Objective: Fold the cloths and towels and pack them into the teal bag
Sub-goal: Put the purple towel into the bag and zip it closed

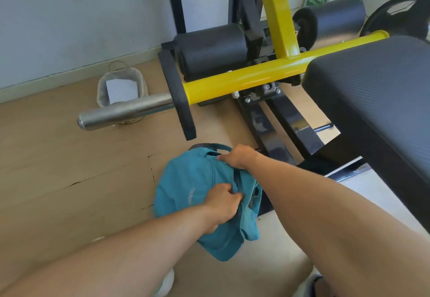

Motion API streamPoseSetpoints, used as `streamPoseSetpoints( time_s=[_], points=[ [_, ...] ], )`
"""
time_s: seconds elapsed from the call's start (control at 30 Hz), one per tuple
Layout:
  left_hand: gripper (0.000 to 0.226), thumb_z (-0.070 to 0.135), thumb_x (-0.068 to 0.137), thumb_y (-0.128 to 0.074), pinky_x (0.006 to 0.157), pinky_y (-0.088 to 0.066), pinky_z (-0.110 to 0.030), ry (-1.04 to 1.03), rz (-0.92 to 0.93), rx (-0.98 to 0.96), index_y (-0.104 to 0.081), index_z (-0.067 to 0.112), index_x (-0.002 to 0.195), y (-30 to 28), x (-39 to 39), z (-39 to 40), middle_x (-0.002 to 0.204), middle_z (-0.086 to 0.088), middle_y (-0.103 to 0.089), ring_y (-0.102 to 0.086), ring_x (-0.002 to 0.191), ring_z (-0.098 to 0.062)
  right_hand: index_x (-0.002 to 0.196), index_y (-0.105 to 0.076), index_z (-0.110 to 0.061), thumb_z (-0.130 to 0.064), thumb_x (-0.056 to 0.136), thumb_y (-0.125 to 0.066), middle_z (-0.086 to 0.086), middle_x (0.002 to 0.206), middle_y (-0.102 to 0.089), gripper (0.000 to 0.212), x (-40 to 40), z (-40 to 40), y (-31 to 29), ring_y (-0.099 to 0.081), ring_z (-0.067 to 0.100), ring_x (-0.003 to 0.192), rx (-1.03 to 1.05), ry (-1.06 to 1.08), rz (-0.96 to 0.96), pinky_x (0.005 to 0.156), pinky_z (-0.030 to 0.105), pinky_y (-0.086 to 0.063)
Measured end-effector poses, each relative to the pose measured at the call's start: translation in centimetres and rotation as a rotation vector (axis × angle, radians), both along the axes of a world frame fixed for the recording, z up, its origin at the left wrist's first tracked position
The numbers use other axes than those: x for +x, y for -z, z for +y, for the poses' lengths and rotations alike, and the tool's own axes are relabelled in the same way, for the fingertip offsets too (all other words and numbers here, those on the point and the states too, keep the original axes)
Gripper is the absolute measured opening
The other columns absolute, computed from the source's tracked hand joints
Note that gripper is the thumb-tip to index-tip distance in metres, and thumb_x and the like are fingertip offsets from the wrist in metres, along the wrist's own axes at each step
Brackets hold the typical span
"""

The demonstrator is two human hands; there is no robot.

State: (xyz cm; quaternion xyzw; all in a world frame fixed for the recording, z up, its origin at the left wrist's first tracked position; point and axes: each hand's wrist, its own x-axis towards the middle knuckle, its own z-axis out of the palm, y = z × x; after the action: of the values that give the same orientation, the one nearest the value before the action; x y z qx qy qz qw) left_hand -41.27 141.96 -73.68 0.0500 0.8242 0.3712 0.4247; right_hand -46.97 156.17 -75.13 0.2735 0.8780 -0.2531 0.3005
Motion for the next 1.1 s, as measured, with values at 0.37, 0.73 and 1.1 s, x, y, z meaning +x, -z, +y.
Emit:
streamPoseSetpoints(
  time_s=[0.37, 0.73, 1.1],
  points=[
    [0.016, 0.025, 0.096, -0.058, 0.065, -0.043, -0.029, 0.058, 0.005, -0.001, -0.058, 0.013, 0.085, -0.3, -0.4, 0.5, 0.080, -0.002, -0.058, -0.053, 0.072, -0.017, 0.093, -0.066, -0.023, -0.022, 0.077, -0.087, 0.001, 0.099, -0.070, 0.026, -0.2, 1.4, -0.2, -0.069, 0.021, 0.088, -0.253, 0.414, 0.370, 0.077, 0.033, -0.058],
    [0.039, 0.047, 0.099, -0.055, 0.093, -0.053, -0.045, 0.227, -0.224, -0.103, -0.069, 0.011, 0.101, -4.5, -3.7, 0.9, 0.103, -0.007, -0.074, -0.071, 0.102, -0.024, 0.085, -0.074, -0.005, -0.006, 0.080, -0.084, 0.002, 0.073, -0.073, 0.011, 2.1, 2.1, -6.5, -0.072, 0.009, 0.064, -0.367, 0.383, 0.572, 0.061, 0.018, -0.058],
    [0.035, 0.039, 0.094, -0.069, 0.086, -0.061, -0.044, -0.304, -0.410, 0.061, -0.068, 0.006, 0.101, -3.8, -7.9, 1.0, 0.098, -0.010, -0.069, -0.068, 0.092, -0.025, 0.080, -0.074, -0.017, -0.016, 0.079, -0.085, -0.011, 0.070, -0.068, 0.011, 4.3, -0.4, -9.7, -0.061, 0.002, 0.064, -0.151, 0.021, 0.554, 0.055, 0.013, -0.044]
  ],
)
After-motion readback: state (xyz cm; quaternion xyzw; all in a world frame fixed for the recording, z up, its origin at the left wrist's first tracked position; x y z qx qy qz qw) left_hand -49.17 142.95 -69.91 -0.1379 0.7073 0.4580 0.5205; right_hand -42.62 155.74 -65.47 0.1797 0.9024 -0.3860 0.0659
